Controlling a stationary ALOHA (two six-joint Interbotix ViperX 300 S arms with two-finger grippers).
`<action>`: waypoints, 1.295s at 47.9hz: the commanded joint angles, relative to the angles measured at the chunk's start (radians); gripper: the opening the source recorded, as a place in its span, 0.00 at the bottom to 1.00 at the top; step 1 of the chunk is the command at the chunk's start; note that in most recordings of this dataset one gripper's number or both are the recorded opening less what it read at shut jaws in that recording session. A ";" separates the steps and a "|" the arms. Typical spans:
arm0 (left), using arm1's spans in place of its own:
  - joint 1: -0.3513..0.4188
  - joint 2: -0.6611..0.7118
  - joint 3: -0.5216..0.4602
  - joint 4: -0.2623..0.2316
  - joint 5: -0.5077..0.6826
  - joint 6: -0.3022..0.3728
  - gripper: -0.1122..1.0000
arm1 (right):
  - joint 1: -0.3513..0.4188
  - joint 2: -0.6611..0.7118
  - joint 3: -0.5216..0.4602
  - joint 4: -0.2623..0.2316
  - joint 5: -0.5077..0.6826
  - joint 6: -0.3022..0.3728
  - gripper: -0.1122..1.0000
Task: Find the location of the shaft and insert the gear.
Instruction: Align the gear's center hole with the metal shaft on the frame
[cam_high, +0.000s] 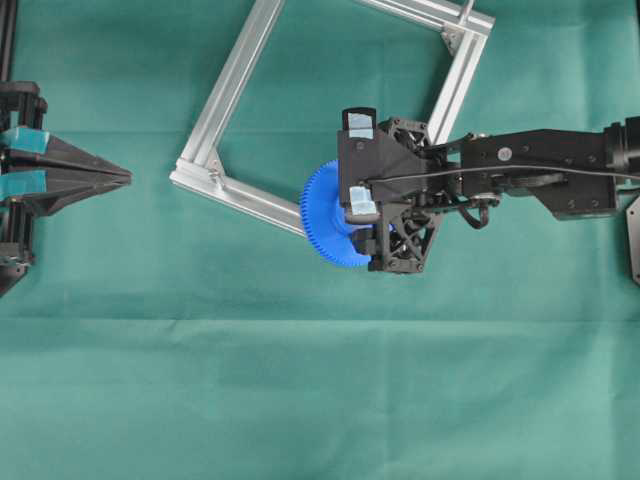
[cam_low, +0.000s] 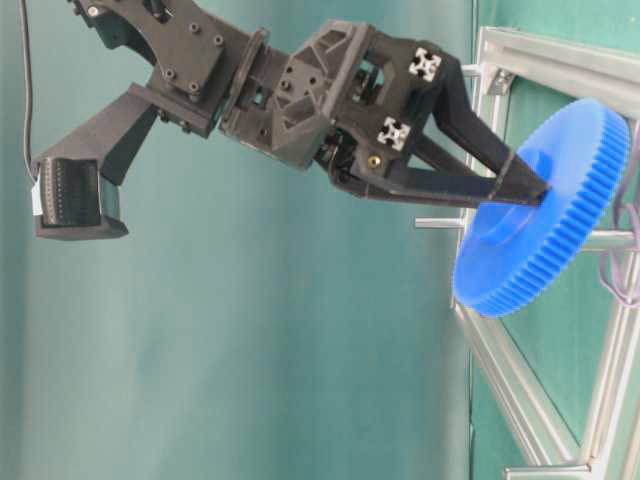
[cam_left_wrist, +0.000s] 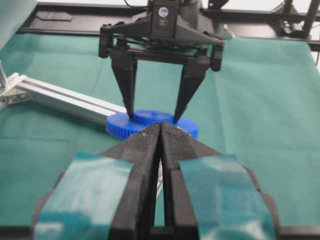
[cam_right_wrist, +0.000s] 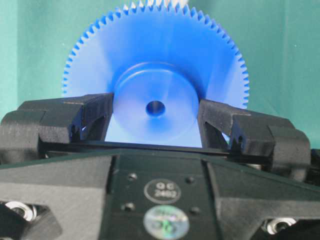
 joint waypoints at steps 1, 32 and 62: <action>0.003 0.006 -0.028 -0.002 -0.003 0.000 0.11 | -0.003 -0.026 -0.014 -0.002 -0.025 -0.002 0.72; 0.003 0.008 -0.028 -0.002 -0.003 0.002 0.11 | 0.012 0.008 -0.052 -0.002 -0.080 -0.006 0.72; 0.003 0.008 -0.028 -0.002 -0.003 -0.002 0.11 | 0.055 0.009 -0.032 0.000 -0.072 0.002 0.72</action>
